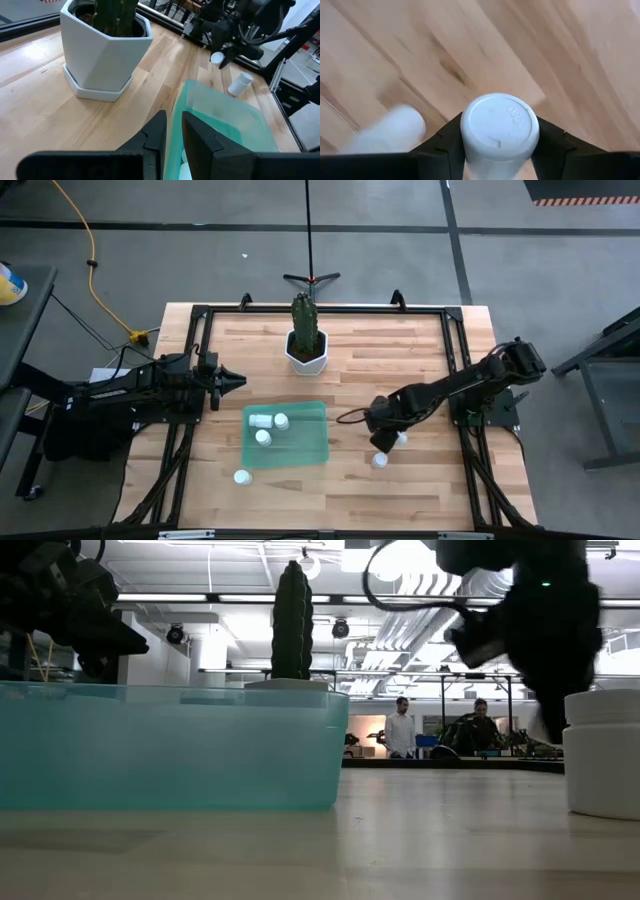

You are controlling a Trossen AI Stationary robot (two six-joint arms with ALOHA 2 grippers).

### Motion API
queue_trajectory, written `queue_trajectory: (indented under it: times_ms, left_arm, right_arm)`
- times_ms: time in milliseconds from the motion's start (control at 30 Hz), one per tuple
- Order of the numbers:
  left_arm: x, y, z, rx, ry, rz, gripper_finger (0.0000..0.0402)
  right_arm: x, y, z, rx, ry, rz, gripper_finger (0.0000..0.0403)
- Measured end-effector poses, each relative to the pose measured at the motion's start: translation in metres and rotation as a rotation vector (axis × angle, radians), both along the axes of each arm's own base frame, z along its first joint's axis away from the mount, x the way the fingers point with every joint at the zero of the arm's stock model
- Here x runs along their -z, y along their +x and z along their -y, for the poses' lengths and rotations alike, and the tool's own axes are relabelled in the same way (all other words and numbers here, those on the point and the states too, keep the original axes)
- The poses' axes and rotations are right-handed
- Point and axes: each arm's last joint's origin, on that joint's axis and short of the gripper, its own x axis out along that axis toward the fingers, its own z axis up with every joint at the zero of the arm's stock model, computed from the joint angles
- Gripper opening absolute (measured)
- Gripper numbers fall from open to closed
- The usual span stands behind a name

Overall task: Pick and place pill bottles into a basket
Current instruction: Put the white pill bottle into the green bin

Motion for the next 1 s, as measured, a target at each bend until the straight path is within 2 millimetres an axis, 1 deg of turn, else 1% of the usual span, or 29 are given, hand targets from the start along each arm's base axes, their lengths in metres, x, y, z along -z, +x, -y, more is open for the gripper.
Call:
queue_trajectory:
  times_ms: [200, 300, 433, 600, 800, 1000]
  left_arm:
    - [0.000, 0.000, 0.000, 0.000, 0.000, 0.001, 0.0097]
    - [0.000, 0.000, 0.000, 0.001, -0.001, 0.000, 0.0097]
    - [0.000, 0.000, 0.000, 0.004, -0.002, 0.000, 0.0097]
    - [0.000, 0.000, 0.000, 0.004, -0.002, 0.001, 0.0097]
    - [0.000, 0.000, 0.000, 0.005, -0.002, 0.000, 0.0097]
    - [0.000, 0.000, 0.000, 0.005, -0.002, 0.000, 0.0097]
  right_arm:
    - [-0.006, 0.013, 0.010, 0.071, -0.019, 0.094, 0.0161]
    - [-0.010, 0.020, 0.017, 0.106, 0.001, 0.145, 0.0161]
    - [-0.014, 0.034, 0.026, 0.137, 0.092, 0.261, 0.0161]
    - [-0.024, 0.054, 0.038, 0.148, 0.225, 0.451, 0.0161]
    - [-0.042, 0.074, 0.049, 0.202, 0.367, 0.696, 0.0161]
    - [-0.059, 0.087, 0.060, 0.278, 0.440, 0.892, 0.0161]
